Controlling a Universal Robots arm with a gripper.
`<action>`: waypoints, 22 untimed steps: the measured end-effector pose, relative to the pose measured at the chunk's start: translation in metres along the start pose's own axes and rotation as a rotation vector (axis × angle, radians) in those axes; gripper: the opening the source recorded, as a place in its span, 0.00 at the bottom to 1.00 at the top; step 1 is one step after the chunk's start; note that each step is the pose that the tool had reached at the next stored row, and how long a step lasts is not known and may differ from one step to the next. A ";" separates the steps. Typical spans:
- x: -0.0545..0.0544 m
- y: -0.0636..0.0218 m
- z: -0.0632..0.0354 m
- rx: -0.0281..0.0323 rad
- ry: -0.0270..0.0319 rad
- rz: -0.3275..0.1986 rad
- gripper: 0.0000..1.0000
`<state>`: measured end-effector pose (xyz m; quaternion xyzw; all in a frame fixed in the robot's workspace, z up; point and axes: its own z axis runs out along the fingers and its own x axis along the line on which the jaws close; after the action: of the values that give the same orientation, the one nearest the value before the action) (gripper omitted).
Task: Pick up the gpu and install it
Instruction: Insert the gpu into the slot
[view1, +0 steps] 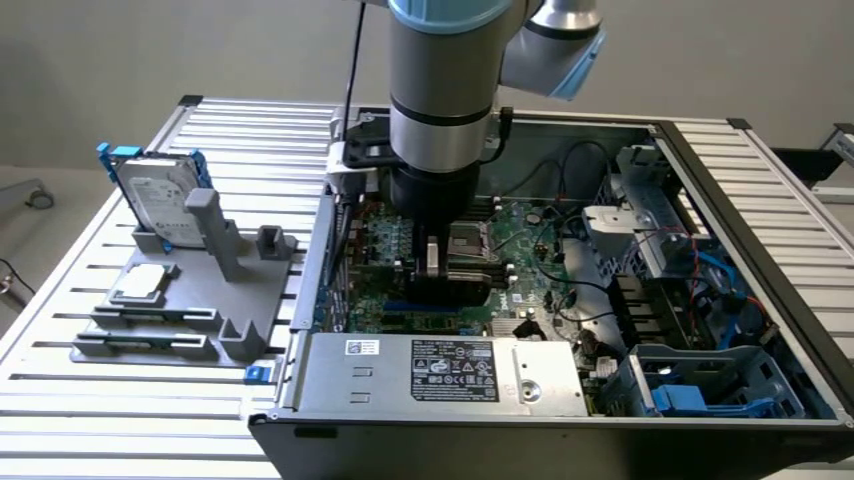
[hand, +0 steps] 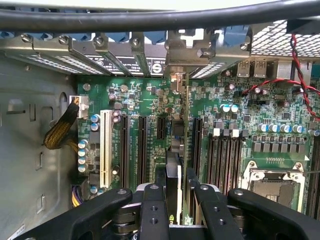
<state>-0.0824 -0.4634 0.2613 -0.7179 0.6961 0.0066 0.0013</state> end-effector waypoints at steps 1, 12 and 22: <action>0.000 0.0000 0.0004 0.0001 0.0000 0.000 0.27; 0.000 0.0027 0.0034 -0.0012 0.0003 0.000 0.27; 0.000 0.0037 0.0041 -0.0016 0.0003 -0.001 0.27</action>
<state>-0.0861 -0.4634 0.2572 -0.7182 0.6958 0.0070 0.0007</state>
